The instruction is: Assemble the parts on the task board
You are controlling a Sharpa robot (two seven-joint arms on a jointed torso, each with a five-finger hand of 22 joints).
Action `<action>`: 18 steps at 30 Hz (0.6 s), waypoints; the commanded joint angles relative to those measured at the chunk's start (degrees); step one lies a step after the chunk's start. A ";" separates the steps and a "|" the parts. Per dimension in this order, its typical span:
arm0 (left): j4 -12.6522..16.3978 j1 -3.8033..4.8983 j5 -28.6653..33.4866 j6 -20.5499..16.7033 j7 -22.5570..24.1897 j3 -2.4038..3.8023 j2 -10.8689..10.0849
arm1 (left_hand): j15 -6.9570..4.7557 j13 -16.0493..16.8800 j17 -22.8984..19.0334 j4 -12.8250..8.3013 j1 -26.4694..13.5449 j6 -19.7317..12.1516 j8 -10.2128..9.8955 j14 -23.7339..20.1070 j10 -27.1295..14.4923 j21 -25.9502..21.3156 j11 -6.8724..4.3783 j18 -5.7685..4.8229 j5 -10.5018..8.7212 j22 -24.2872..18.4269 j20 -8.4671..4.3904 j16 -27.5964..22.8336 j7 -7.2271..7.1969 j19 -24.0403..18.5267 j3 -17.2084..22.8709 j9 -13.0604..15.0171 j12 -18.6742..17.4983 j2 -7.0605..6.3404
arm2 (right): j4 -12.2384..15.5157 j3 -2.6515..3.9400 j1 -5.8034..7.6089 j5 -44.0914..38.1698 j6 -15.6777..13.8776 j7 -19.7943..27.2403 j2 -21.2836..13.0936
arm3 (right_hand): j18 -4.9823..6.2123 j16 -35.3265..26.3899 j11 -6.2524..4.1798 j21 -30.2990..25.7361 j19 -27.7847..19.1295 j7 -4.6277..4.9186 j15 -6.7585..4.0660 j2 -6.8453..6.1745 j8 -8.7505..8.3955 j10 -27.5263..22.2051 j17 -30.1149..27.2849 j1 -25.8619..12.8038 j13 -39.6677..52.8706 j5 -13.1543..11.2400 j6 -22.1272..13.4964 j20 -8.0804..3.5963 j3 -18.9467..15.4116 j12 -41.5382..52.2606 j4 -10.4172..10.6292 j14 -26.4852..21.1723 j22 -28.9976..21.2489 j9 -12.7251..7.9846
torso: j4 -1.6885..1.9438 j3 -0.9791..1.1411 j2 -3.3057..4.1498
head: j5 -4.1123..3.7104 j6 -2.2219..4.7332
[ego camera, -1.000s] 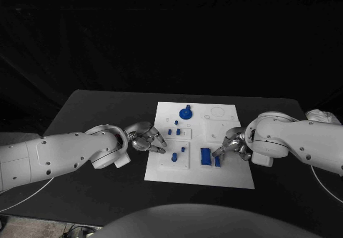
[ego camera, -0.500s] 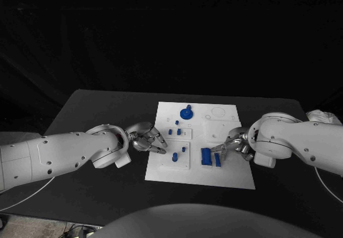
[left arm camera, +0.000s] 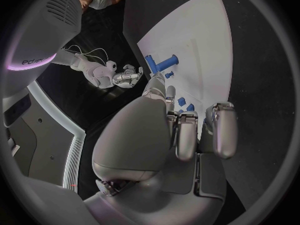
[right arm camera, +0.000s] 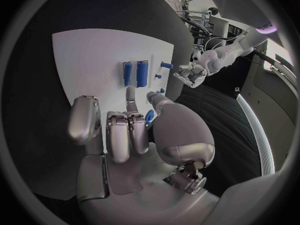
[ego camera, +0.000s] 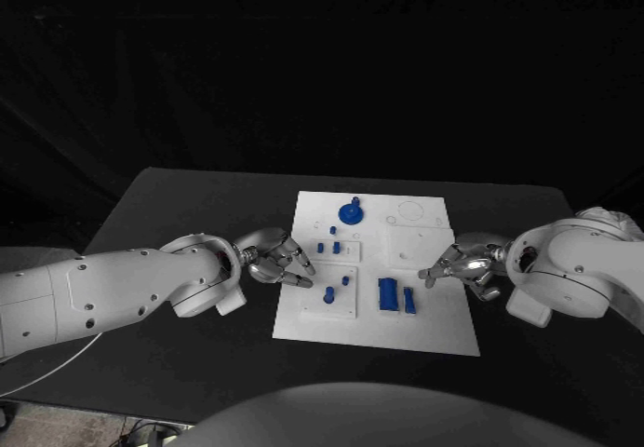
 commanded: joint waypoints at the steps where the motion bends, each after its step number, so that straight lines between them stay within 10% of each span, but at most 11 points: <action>1: 0.43 0.01 0.46 -2.23 2.91 0.04 -0.16 | -0.58 0.34 15.10 -0.16 0.35 0.35 0.30 6.04 1.35 0.40 -0.51 0.67 0.49 12.47 -0.21 0.14 -0.32 0.16 -0.31 0.05 0.29 0.44 | 1.97 -0.09 -0.64 -2.27 -4.91 11.46 -1.71 | 0.06 0.20 0.95 -1.56 -1.00 0.66 0.80 0.02 0.01 6.02 15.06 5.91 15.08 2.58 -1.76 0.35 1.86 0.22 -4.10 5.97 8.50 -0.39 | -0.06 0.00 -0.03 | 0.06 -0.01; 8: 0.73 0.01 0.52 -2.85 3.57 0.04 -0.47 | -0.67 0.37 15.10 -0.20 0.73 0.47 0.49 6.04 1.38 0.39 -0.60 0.68 0.83 12.46 -0.27 0.14 -0.41 0.15 -0.30 0.07 0.31 0.40 | 4.49 -0.21 -4.22 -18.15 -13.53 20.11 -4.61 | 0.25 0.20 1.67 -2.54 -2.90 1.41 1.81 0.53 3.79 6.02 15.06 14.48 15.08 -5.03 -1.80 1.33 2.86 0.22 -9.38 5.97 8.30 0.87 | -0.06 0.00 -0.01 | -0.08 -0.01; 13: 0.73 0.00 0.54 -3.01 3.82 0.04 -0.53 | -0.71 0.35 15.10 -0.21 0.96 0.51 0.60 6.04 1.37 0.41 -0.64 0.67 1.01 12.47 -0.30 0.14 -0.44 0.17 -0.28 0.08 0.31 0.41 | 4.71 -0.24 -7.22 -26.73 -18.02 22.75 -4.92 | 0.17 0.20 1.06 -1.02 -3.02 0.40 1.52 0.00 9.55 6.02 15.06 15.56 15.08 -13.31 -1.87 1.36 0.58 0.22 -8.66 5.97 8.53 4.07 | -0.03 -0.02 0.05 | -0.13 -0.01; 18: 0.72 0.00 0.55 -3.07 3.93 0.04 -0.55 | -0.73 0.37 15.10 -0.21 1.06 0.53 0.64 6.04 1.39 0.40 -0.66 0.67 1.10 12.46 -0.32 0.14 -0.46 0.17 -0.25 0.08 0.32 0.44 | 4.30 -0.24 -9.44 -29.98 -19.85 22.58 -4.48 | 0.21 0.20 0.58 -0.68 -3.21 -0.31 1.10 -0.62 13.68 6.02 15.06 15.73 15.08 -16.52 -2.37 1.11 -0.70 0.22 -7.28 5.97 8.51 6.31 | 0.03 -0.02 0.04 | -0.07 -0.01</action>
